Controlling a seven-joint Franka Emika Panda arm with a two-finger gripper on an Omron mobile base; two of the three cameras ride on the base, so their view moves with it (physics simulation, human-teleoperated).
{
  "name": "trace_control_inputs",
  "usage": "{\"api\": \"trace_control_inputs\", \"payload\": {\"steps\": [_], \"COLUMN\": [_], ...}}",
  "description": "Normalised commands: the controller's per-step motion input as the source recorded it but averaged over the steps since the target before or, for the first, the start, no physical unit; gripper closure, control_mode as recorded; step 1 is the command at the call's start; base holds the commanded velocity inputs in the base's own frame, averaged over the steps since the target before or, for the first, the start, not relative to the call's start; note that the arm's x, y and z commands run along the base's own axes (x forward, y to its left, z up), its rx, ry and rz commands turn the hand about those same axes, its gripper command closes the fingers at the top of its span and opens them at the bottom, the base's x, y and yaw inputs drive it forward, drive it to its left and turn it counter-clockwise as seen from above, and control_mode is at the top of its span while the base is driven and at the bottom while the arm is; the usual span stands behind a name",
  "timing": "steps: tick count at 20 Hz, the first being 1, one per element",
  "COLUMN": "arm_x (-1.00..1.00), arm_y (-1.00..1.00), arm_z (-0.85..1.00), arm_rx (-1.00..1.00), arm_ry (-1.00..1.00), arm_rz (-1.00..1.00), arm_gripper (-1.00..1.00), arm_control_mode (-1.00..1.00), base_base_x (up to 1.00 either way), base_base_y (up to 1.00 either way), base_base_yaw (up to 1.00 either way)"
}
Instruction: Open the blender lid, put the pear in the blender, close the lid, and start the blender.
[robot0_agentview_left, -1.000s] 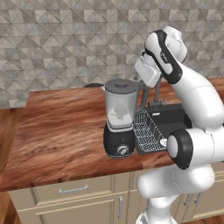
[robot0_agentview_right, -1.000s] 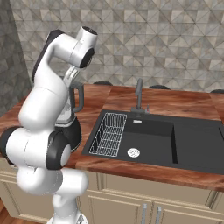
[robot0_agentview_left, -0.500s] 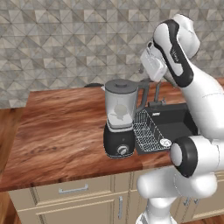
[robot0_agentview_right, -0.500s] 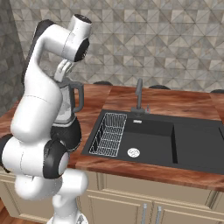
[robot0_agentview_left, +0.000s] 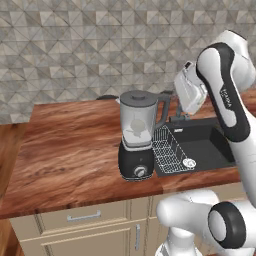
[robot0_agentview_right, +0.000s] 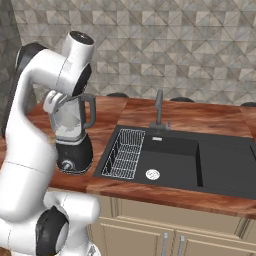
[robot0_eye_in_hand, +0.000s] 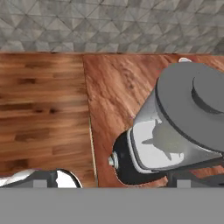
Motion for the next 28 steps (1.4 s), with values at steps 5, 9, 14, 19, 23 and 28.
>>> {"api": "trace_control_inputs", "payload": {"steps": [5, 9, 14, 19, 23, 28], "arm_x": [-0.55, -0.23, -0.15, -0.08, -0.04, -0.11], "arm_y": [0.44, 0.63, 0.51, 0.32, 0.14, -0.07], "arm_z": [-0.89, -0.65, -0.38, -0.19, -0.10, -0.17], "arm_rx": [0.04, 0.00, 0.00, 0.00, 0.00, 0.04], "arm_ry": [0.00, 0.00, -0.01, -0.08, -0.16, -0.15], "arm_rz": [-0.36, -0.58, -0.69, -0.71, -0.65, -0.50], "arm_gripper": [-1.00, -1.00, -1.00, -1.00, -1.00, -1.00], "arm_control_mode": [-1.00, -1.00, -1.00, -1.00, -1.00, -1.00], "base_base_x": [0.00, 0.00, 0.00, 0.00, 0.00, 0.00], "base_base_y": [0.00, 0.00, 0.00, 0.00, 0.00, 0.00], "base_base_yaw": [0.00, 0.00, 0.00, 0.00, 0.00, 0.00]}}
